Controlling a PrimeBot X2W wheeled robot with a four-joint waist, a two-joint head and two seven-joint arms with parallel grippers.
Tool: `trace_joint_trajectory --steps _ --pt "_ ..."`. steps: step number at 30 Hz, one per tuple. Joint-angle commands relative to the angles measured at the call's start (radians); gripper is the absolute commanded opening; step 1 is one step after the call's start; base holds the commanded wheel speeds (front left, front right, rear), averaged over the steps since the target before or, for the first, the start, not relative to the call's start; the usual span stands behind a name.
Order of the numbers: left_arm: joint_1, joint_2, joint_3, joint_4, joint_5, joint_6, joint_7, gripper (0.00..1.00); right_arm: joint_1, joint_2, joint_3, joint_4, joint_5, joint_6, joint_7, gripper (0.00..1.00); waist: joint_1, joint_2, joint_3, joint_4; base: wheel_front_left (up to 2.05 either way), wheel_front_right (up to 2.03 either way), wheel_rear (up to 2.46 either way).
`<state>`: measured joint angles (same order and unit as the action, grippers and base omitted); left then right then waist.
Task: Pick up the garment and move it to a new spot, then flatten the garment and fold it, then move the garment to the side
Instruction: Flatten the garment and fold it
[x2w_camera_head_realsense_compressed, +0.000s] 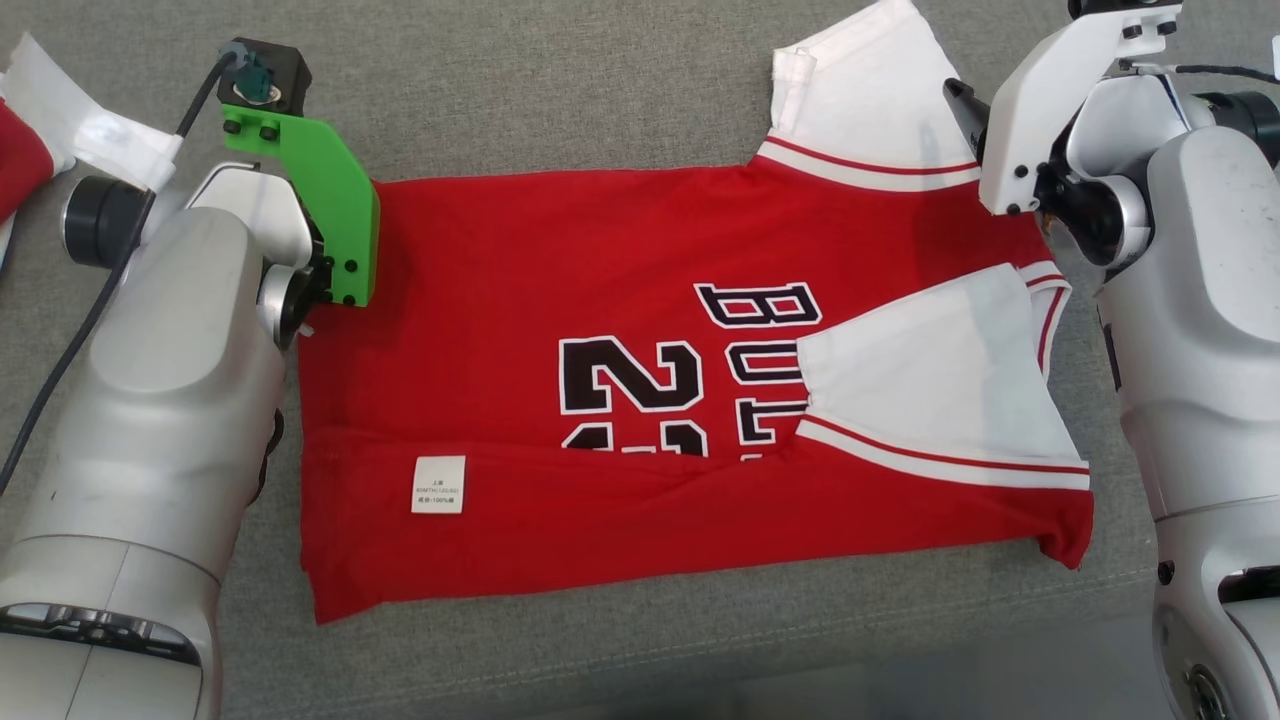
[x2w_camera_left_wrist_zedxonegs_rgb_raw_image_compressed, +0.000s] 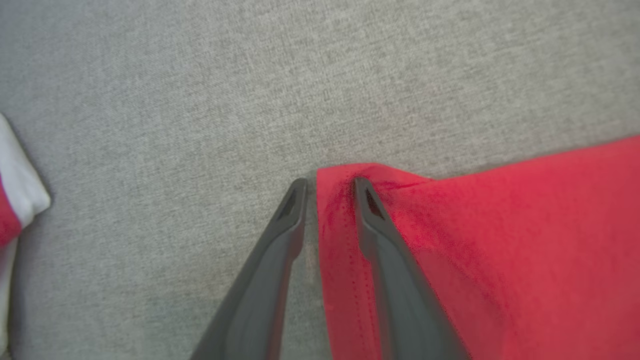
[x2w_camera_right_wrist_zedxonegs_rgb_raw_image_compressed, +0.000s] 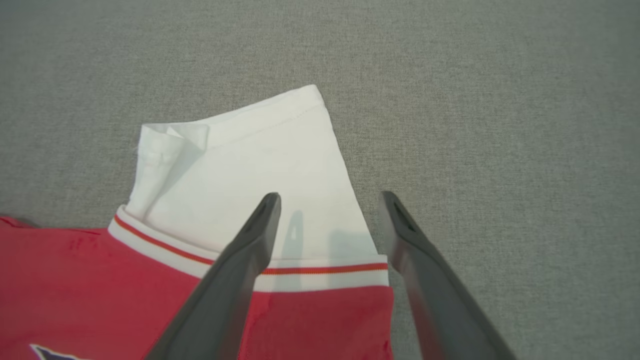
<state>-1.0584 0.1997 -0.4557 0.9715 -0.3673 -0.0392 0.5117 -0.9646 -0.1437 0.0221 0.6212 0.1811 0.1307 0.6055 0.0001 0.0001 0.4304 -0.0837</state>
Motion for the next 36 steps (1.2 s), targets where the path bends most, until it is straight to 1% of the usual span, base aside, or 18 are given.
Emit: trace_joint_trajectory --steps 1,2,3,9,10,11,12,17,22,27,31,32,35,36 --pt "-0.003 0.001 -0.005 0.019 -0.004 -0.005 0.016 0.26 -0.014 -0.005 0.003 0.003 -0.003 0.000 0.002 1.00 -0.0001 -0.0001 0.003 0.003 0.00 0.00 0.00" --pt "-0.005 -0.004 -0.003 0.022 -0.010 -0.010 0.021 0.11 -0.017 -0.006 0.005 0.006 -0.004 0.000 0.006 1.00 -0.0001 -0.0001 0.003 0.005 0.00 0.00 0.00" --pt "-0.007 -0.007 -0.006 0.026 -0.010 -0.012 0.028 0.00 -0.021 -0.008 0.007 0.008 -0.004 0.000 0.008 1.00 -0.0001 -0.0001 0.004 0.006 0.00 0.00 0.00" --pt "-0.024 -0.010 -0.011 0.037 -0.018 -0.010 0.045 0.00 -0.036 -0.011 0.013 0.016 -0.007 0.000 0.015 1.00 -0.0001 -0.0001 0.006 0.012 0.00 0.00 0.00" --pt "-0.028 -0.010 -0.011 0.039 -0.020 -0.008 0.045 0.14 -0.038 -0.010 0.014 0.017 -0.007 0.000 0.015 1.00 -0.0001 -0.0001 0.006 0.013 0.00 0.00 0.00" --pt "-0.032 -0.010 -0.011 0.040 -0.022 -0.006 0.046 0.50 -0.040 -0.009 0.015 0.019 -0.007 0.000 0.015 1.00 -0.0001 -0.0001 0.005 0.014 0.00 0.00 0.00" --pt "-0.036 -0.010 -0.010 0.042 -0.024 -0.005 0.047 1.00 -0.041 -0.009 0.017 0.020 -0.007 0.000 0.016 1.00 -0.0001 -0.0001 0.004 0.014 0.00 0.00 0.00" --pt "-0.067 -0.004 -0.013 0.060 -0.030 -0.007 0.076 1.00 -0.044 -0.007 0.025 0.028 -0.007 0.000 0.015 1.00 -0.0001 -0.0001 0.001 0.009 0.00 0.00 0.00" --pt "-0.105 0.012 -0.025 0.080 -0.032 -0.026 0.154 1.00 -0.034 -0.007 0.039 0.037 -0.008 0.000 0.009 1.00 -0.0001 -0.0001 -0.007 -0.004 0.00 0.00 0.00" --pt "-0.136 0.023 -0.029 0.087 -0.040 -0.028 0.219 1.00 -0.028 -0.005 0.047 0.046 -0.004 0.000 0.004 1.00 -0.0001 -0.0001 -0.009 -0.019 0.00 0.00 0.00" --pt "-0.157 0.025 -0.028 0.075 -0.048 -0.020 0.247 1.00 -0.027 -0.010 0.048 0.048 -0.004 0.000 -0.001 1.00 -0.0001 -0.0001 -0.005 -0.023 0.00 0.00 0.00" --pt "-0.159 0.026 -0.028 0.073 -0.048 -0.019 0.252 0.99 -0.025 -0.012 0.048 0.049 -0.003 0.000 -0.001 1.00 -0.0001 -0.0001 -0.005 -0.025 0.00 0.00 0.00" --pt "-0.160 0.030 -0.027 0.070 -0.056 -0.015 0.273 0.90 -0.023 -0.011 0.047 0.051 -0.005 0.000 -0.002 1.00 -0.0001 -0.0001 -0.005 -0.029 0.00 0.00 0.00" --pt "-0.157 0.031 -0.026 0.072 -0.060 -0.012 0.283 0.82 -0.021 -0.010 0.047 0.052 -0.006 0.000 -0.003 1.00 -0.0001 -0.0001 -0.005 -0.029 0.00 0.00 0.00"
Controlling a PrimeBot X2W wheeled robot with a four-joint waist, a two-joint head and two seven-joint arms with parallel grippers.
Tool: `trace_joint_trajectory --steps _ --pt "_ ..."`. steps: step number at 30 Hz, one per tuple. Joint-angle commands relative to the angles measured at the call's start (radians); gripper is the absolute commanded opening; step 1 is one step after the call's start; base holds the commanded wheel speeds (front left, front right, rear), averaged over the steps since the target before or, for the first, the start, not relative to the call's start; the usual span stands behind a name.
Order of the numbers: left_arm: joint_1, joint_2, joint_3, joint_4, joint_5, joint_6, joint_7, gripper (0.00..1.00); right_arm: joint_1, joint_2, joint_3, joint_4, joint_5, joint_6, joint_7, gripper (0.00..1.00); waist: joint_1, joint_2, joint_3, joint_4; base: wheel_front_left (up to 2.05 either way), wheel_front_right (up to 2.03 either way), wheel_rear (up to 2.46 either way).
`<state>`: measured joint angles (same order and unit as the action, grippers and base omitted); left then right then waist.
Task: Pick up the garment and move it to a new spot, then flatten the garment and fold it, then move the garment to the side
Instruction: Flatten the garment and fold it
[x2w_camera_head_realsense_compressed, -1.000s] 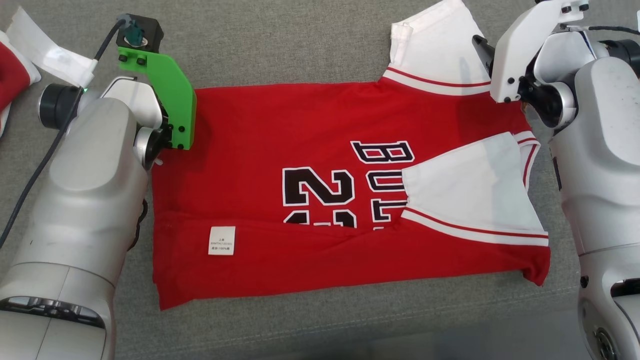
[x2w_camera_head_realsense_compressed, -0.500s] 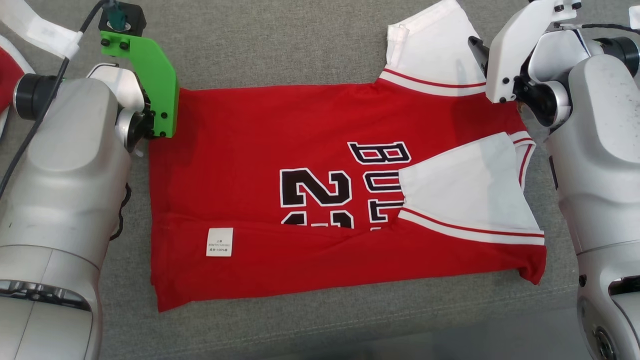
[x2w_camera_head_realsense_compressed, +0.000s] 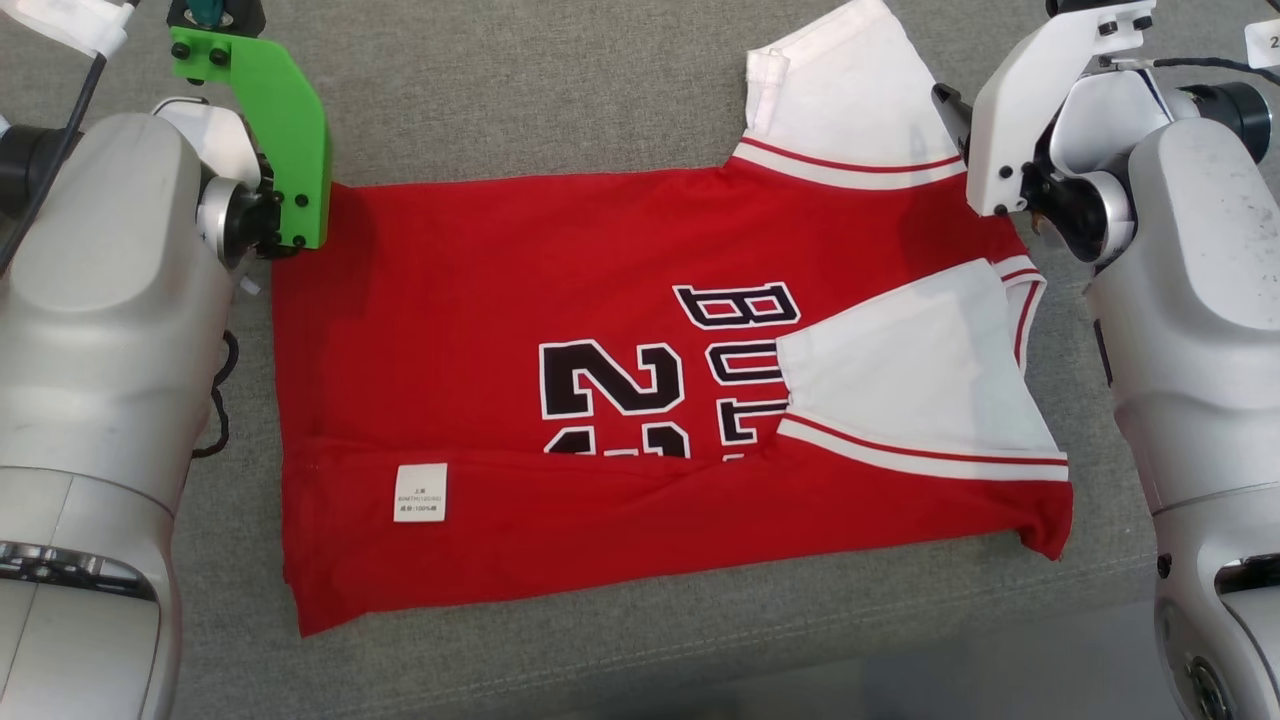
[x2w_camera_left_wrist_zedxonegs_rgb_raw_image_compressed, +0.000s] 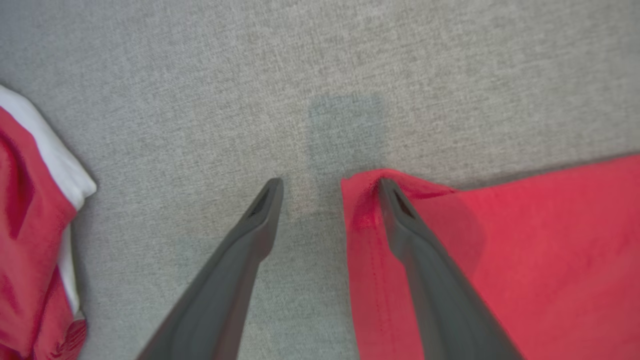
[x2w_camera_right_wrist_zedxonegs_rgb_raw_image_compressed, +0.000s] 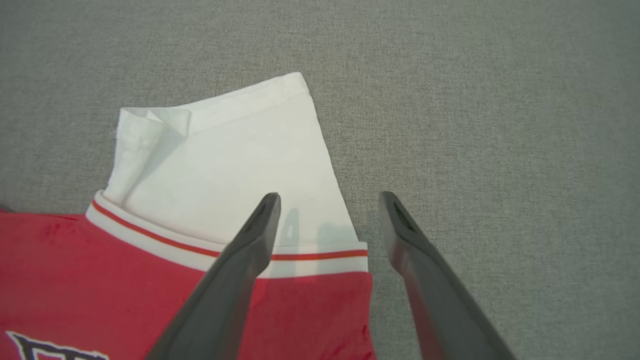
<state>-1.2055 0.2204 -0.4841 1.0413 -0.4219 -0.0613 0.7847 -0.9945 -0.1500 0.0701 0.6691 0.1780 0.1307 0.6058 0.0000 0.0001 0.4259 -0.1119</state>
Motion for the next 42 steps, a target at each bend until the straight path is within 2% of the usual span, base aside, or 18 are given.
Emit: trace_joint_trajectory --steps 1,4,7,8,9,13,15,19,25,26,27,28,29,35,42 --pt "-0.006 0.011 0.002 0.004 -0.007 0.011 0.020 0.79 0.009 -0.003 -0.001 0.004 -0.004 0.000 -0.003 1.00 0.0000 -0.0001 0.000 -0.002 0.00 0.00 0.00" --pt "0.004 0.012 0.004 -0.007 -0.015 0.014 0.034 0.71 0.007 -0.003 0.001 0.004 -0.006 0.000 -0.001 1.00 0.0000 -0.0001 0.002 -0.003 0.00 0.00 0.00" --pt "0.009 0.019 0.002 -0.020 -0.017 0.020 0.037 0.58 0.003 -0.002 0.000 0.001 -0.005 0.000 -0.004 1.00 0.0000 -0.0001 0.007 -0.006 0.00 0.00 0.00" --pt "0.014 0.020 0.002 -0.020 -0.019 0.021 0.043 0.49 0.004 -0.001 0.001 0.002 -0.005 0.000 -0.007 1.00 0.0000 -0.0001 0.007 -0.007 0.00 0.00 0.00" --pt "0.018 0.023 0.000 -0.021 -0.020 0.024 0.048 0.45 0.006 0.000 0.002 0.003 -0.004 0.000 -0.008 1.00 0.0000 -0.0001 0.007 -0.009 0.00 0.00 0.00" --pt "0.030 0.027 -0.001 -0.025 -0.025 0.029 0.060 0.35 0.009 0.000 0.007 0.005 -0.002 0.000 -0.008 1.00 0.0000 -0.0001 0.009 -0.013 0.00 0.00 0.00" --pt "0.033 0.029 -0.002 -0.033 -0.028 0.033 0.066 0.36 0.007 -0.002 0.008 0.004 -0.001 0.000 -0.005 1.00 0.0000 -0.0001 0.012 -0.013 0.00 0.00 0.00" --pt "0.044 0.024 0.000 -0.047 -0.041 0.037 0.076 0.49 0.001 -0.009 0.004 -0.001 -0.002 0.000 -0.002 1.00 0.0000 -0.0001 0.018 -0.009 0.00 0.00 0.00" --pt "0.069 0.010 0.009 -0.065 -0.067 0.030 0.088 0.44 -0.002 -0.003 0.002 -0.003 -0.006 0.000 0.001 1.00 0.0000 -0.0001 0.019 -0.008 0.00 0.00 0.00" --pt "0.070 0.010 0.009 -0.070 -0.069 0.029 0.087 0.40 -0.003 -0.002 0.003 -0.002 -0.006 0.000 0.002 1.00 0.0000 -0.0001 0.020 -0.009 0.00 0.00 0.00" --pt "0.072 0.011 0.007 -0.075 -0.069 0.028 0.083 0.31 -0.004 -0.001 0.004 -0.002 -0.005 0.000 0.002 1.00 0.0000 -0.0001 0.021 -0.009 0.00 0.00 0.00" --pt "0.073 0.015 0.005 -0.081 -0.066 0.028 0.076 0.09 -0.006 0.001 0.005 -0.003 -0.005 0.000 0.001 1.00 0.0000 -0.0001 0.021 -0.010 0.00 0.00 0.00" --pt "0.073 0.020 0.003 -0.084 -0.062 0.031 0.070 0.00 -0.007 0.000 0.005 -0.002 -0.005 0.000 -0.001 1.00 0.0000 -0.0001 0.021 -0.011 0.00 0.00 0.00" --pt "0.073 0.044 -0.008 -0.102 -0.047 0.052 0.040 0.00 -0.013 -0.003 0.006 0.002 -0.010 0.000 -0.002 1.00 0.0000 -0.0001 0.014 -0.012 0.00 0.00 0.00" --pt "0.069 0.045 -0.012 -0.113 -0.057 0.054 0.051 0.00 -0.079 0.010 -0.018 0.020 -0.023 0.000 0.034 1.00 0.0000 -0.0001 0.021 -0.002 0.00 0.00 0.00"
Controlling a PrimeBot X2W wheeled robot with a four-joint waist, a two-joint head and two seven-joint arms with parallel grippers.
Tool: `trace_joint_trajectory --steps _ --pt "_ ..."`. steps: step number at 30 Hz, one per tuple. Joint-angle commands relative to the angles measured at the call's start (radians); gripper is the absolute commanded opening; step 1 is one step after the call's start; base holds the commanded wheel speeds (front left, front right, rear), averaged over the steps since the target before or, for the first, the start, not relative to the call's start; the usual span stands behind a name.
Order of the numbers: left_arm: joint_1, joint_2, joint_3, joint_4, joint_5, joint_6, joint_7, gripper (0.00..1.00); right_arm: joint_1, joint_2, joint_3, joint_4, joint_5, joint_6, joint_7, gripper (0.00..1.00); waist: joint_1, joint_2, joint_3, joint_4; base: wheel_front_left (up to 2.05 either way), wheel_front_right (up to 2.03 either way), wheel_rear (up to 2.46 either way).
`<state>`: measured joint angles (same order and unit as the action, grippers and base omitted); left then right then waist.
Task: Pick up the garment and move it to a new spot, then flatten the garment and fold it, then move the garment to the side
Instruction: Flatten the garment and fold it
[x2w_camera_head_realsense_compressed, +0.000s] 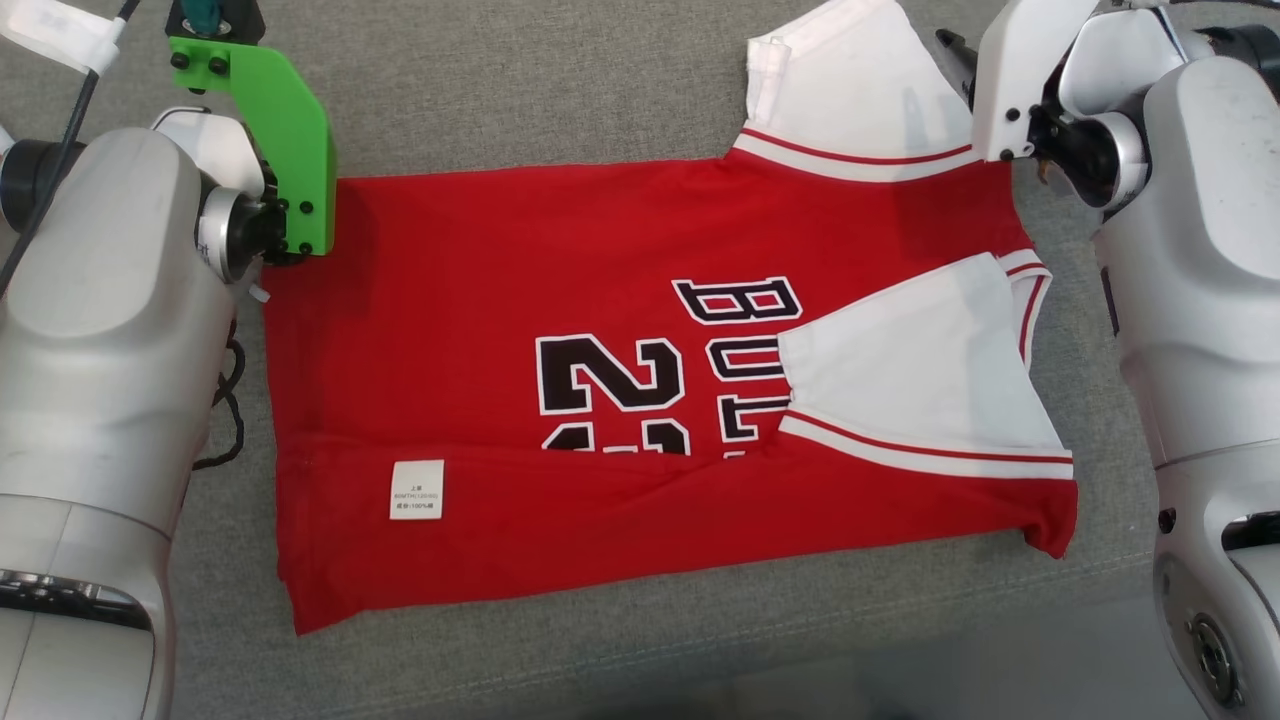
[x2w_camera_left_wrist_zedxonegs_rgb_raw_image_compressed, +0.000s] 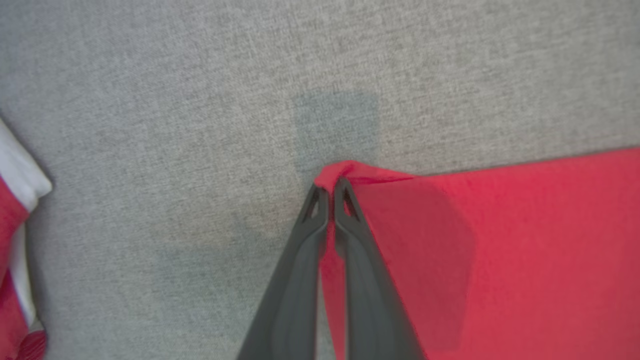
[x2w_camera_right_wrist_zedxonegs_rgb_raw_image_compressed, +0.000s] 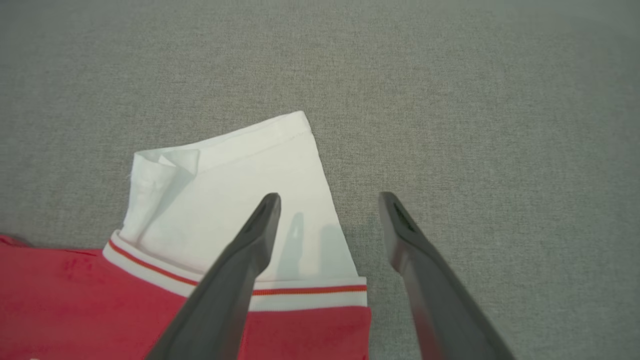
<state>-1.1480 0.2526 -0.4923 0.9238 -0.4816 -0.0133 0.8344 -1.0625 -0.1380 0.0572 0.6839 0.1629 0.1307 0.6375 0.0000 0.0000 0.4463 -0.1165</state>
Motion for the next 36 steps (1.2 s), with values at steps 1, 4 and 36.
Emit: trace_joint_trajectory --steps 1,4,36 --pt "0.014 0.006 -0.007 0.003 0.003 0.009 0.000 0.00 -0.021 -0.001 -0.012 0.016 -0.011 0.000 0.007 1.00 0.0000 0.0000 0.000 0.007 0.00 0.00 0.00" --pt "0.028 -0.015 -0.013 0.001 -0.001 0.013 -0.005 0.00 -0.048 -0.003 -0.003 0.054 -0.034 0.000 0.016 1.00 0.0000 0.0000 -0.004 0.018 0.00 0.00 0.00" --pt "-0.033 -0.167 -0.107 0.032 0.001 -0.011 -0.065 0.00 -0.234 -0.080 -0.013 0.413 -0.174 -0.001 -0.202 1.00 0.0000 0.0000 0.071 0.156 0.00 0.00 0.00"
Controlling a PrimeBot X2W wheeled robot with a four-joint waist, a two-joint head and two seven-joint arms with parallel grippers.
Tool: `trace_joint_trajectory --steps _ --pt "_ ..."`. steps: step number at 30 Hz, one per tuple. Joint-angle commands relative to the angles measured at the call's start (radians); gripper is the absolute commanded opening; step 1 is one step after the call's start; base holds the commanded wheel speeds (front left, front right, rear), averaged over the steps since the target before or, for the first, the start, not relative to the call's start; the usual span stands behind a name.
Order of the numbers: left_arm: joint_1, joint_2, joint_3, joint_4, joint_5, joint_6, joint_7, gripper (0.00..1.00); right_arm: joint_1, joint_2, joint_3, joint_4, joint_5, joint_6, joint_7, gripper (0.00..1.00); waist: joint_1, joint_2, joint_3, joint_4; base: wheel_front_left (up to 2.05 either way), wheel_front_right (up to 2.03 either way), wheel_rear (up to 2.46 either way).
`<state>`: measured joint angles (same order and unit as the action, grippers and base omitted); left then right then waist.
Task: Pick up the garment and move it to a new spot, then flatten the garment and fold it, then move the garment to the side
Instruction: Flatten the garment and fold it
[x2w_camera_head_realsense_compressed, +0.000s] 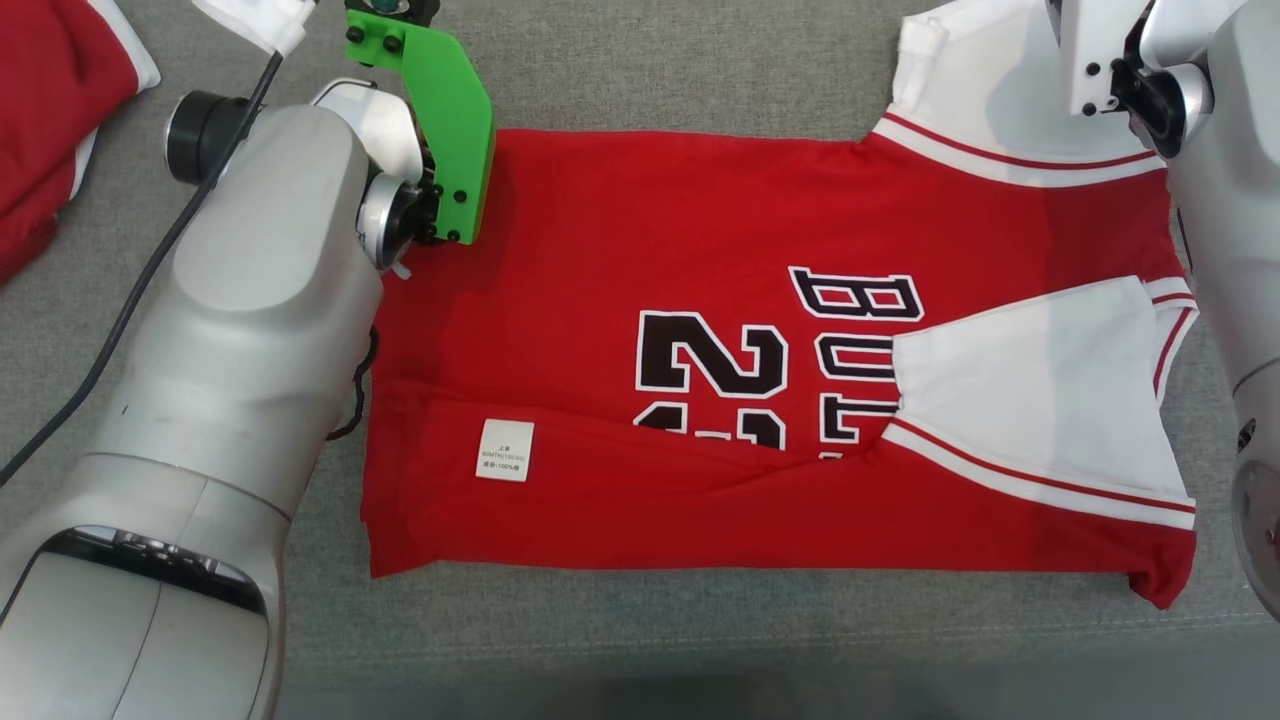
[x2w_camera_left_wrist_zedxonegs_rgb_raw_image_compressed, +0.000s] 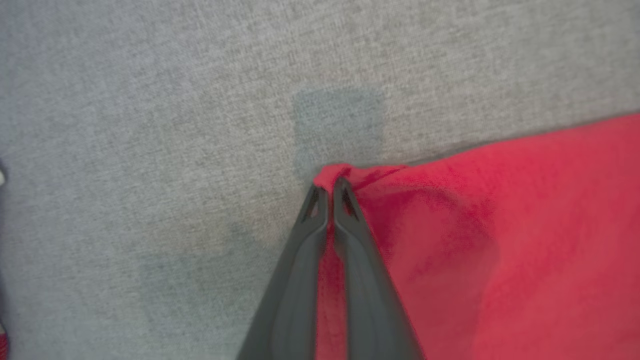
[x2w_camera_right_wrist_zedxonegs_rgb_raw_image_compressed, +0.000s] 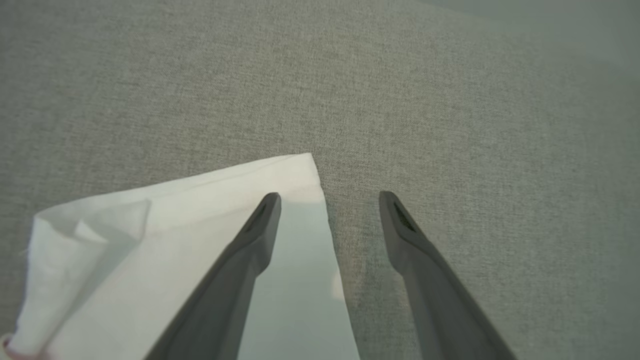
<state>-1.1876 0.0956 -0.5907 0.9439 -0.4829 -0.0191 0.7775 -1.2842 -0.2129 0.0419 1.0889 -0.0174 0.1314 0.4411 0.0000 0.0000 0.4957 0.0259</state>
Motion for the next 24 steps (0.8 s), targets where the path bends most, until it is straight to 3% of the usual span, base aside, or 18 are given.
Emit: trace_joint_trajectory --steps 1,18,21,22,24 --pt "0.003 -0.012 -0.012 0.011 0.004 -0.005 -0.009 0.00 -0.020 -0.009 0.003 0.013 0.008 -0.001 -0.008 1.00 0.0000 0.0000 0.026 0.015 0.00 0.00 0.00" --pt "-0.014 -0.030 -0.051 0.023 -0.017 -0.022 -0.017 0.00 -0.087 -0.084 0.109 0.098 0.081 -0.001 0.032 1.00 0.0000 0.0000 0.050 0.074 0.00 0.00 0.00" --pt "-0.013 -0.031 -0.055 0.023 -0.023 -0.018 -0.019 0.00 -0.082 -0.089 0.113 0.115 0.098 -0.001 0.040 0.86 0.0000 0.0000 0.054 0.077 0.00 0.00 0.00" --pt "-0.013 -0.031 -0.055 0.023 -0.023 -0.018 -0.019 0.00 -0.082 -0.089 0.113 0.115 0.098 -0.001 0.040 0.86 0.0000 0.0000 0.054 0.077 0.00 0.00 0.00" --pt "-0.013 -0.032 -0.058 0.025 -0.024 -0.016 -0.020 0.00 -0.076 -0.094 0.112 0.127 0.106 -0.002 0.047 0.74 0.0000 0.0000 0.056 0.077 0.00 0.00 0.00"
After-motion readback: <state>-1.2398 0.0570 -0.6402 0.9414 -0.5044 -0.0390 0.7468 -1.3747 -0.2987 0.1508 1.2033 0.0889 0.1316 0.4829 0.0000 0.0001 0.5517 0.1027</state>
